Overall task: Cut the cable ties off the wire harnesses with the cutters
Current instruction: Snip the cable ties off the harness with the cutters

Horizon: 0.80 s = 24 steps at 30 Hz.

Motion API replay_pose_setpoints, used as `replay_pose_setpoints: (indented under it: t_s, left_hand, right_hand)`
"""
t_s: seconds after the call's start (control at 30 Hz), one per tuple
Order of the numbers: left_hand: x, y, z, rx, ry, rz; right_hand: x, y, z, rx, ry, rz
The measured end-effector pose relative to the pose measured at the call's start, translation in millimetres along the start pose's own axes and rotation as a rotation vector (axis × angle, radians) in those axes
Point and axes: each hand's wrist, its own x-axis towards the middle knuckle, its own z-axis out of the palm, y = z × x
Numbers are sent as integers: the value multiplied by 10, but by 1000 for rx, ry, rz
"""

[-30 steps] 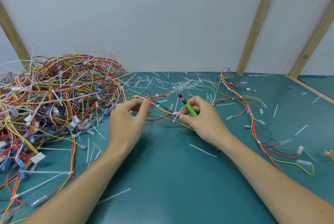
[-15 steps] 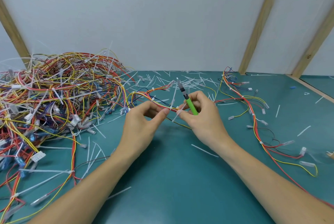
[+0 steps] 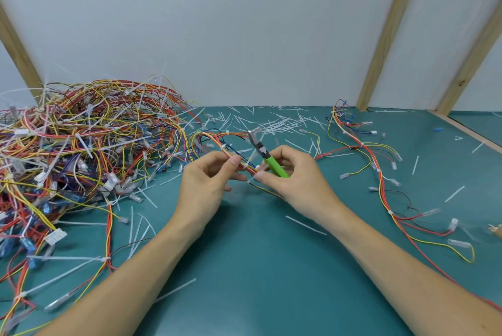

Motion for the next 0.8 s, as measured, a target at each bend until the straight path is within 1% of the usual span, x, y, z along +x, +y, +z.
replay_pose_setpoints:
  t_s: [0.13, 0.3, 0.57, 0.8]
  left_hand:
    - [32, -23, -47, -35, 89, -27]
    - [28, -36, -77, -54, 88, -42]
    - [34, -42, -82, -89, 66, -38]
    - [25, -41, -48, -68, 28, -19]
  right_hand:
    - [36, 23, -150, -293, 63, -59]
    - [44, 82, -236, -443, 50, -81]
    - [29, 95, -200, -539, 46, -129]
    - [30, 108, -188, -628, 49, -175]
